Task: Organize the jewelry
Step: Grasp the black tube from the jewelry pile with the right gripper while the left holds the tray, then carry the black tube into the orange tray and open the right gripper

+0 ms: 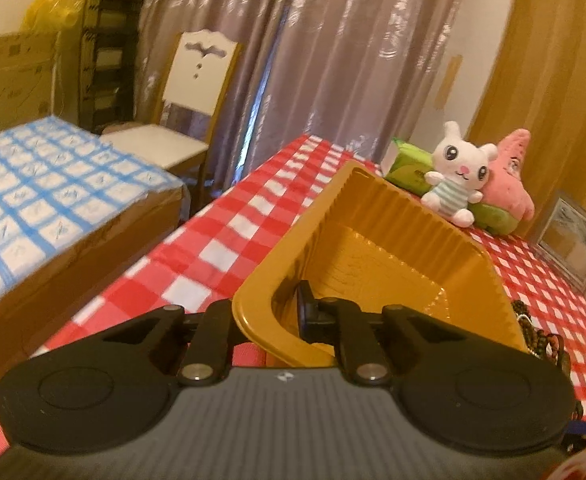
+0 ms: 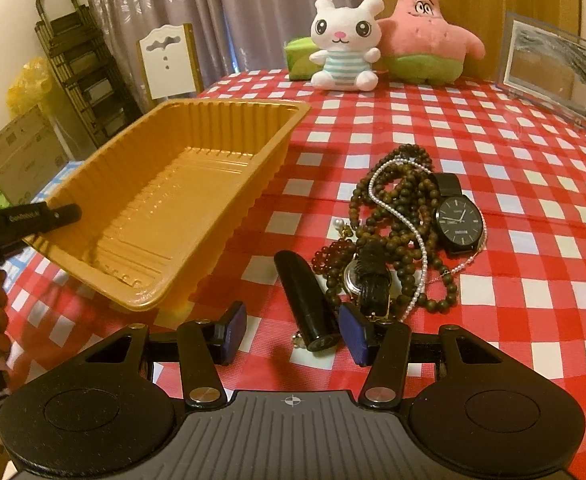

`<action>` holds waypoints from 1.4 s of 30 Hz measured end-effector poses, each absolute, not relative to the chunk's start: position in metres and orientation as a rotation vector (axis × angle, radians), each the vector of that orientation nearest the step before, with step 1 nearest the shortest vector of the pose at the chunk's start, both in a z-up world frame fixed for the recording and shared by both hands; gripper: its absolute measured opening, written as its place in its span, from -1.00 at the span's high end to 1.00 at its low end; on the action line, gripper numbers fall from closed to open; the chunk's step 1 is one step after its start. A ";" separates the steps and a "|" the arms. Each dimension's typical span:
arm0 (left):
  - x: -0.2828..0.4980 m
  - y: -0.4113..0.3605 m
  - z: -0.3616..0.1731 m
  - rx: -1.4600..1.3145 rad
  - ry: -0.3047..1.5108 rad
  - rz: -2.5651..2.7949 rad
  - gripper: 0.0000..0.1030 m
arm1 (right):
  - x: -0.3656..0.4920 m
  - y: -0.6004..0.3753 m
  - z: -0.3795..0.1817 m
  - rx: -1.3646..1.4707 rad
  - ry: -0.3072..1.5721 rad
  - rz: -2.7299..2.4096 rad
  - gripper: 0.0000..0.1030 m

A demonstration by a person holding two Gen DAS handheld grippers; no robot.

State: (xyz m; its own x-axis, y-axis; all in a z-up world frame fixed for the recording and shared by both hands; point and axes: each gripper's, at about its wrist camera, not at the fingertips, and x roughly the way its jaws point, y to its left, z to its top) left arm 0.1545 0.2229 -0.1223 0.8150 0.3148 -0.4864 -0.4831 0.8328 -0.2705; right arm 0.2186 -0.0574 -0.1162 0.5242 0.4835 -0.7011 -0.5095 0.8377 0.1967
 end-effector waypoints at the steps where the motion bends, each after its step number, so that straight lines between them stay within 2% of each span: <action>1: 0.153 0.223 -0.120 -0.380 0.439 0.429 0.78 | 0.219 -0.057 -0.116 -0.042 0.824 0.596 -0.02; 3: 0.152 0.224 -0.116 -0.350 0.439 0.415 0.79 | 0.219 -0.055 -0.116 -0.057 0.816 0.601 0.01; 5: 0.152 0.224 -0.111 -0.294 0.458 0.417 0.79 | 0.221 -0.052 -0.117 -0.073 0.813 0.609 0.20; 8: 0.148 0.221 -0.106 -0.222 0.452 0.424 0.79 | 0.225 -0.047 -0.119 -0.098 0.819 0.616 0.33; 27: 0.138 0.209 -0.105 -0.175 0.449 0.451 0.78 | 0.237 -0.026 -0.128 -0.248 0.793 0.620 0.39; 39: 0.138 0.209 -0.105 -0.171 0.457 0.443 0.78 | 0.246 -0.015 -0.136 -0.354 0.791 0.603 0.61; 42: 0.138 0.208 -0.104 -0.170 0.459 0.441 0.78 | 0.251 -0.023 -0.131 -0.261 0.812 0.602 0.62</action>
